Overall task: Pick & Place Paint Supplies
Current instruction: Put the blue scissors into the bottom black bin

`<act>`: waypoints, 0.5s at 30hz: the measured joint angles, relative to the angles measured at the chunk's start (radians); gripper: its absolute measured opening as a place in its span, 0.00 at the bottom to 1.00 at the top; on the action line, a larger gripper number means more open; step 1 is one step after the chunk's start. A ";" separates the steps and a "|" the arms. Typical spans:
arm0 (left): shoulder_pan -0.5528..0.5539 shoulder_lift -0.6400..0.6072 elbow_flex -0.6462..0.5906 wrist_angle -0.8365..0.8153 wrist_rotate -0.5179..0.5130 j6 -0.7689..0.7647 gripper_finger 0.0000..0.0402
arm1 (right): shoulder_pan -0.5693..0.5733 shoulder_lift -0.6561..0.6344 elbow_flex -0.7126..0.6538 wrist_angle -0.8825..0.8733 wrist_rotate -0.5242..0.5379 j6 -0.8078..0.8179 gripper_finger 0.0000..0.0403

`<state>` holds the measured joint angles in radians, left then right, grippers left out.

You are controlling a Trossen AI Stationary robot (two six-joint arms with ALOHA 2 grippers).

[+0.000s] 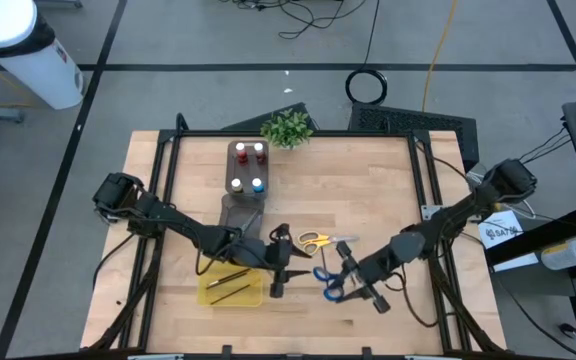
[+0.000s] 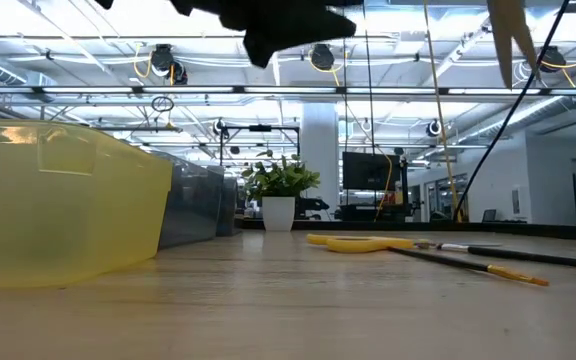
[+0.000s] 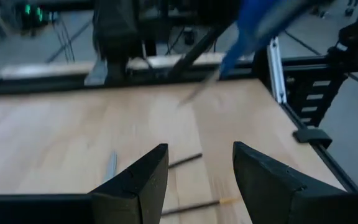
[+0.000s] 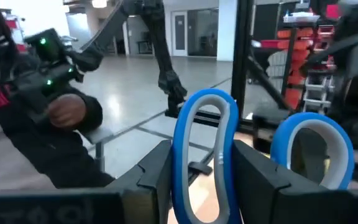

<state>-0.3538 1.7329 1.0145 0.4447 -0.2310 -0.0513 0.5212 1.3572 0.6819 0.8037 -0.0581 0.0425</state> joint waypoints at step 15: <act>0.004 0.000 0.000 0.187 0.022 0.154 0.48 | -0.040 0.162 0.000 0.177 0.004 -0.006 0.30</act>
<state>-0.3499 1.7329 1.0142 0.6318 -0.2088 0.1028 0.4813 1.5188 0.6823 0.9804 -0.0540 0.0368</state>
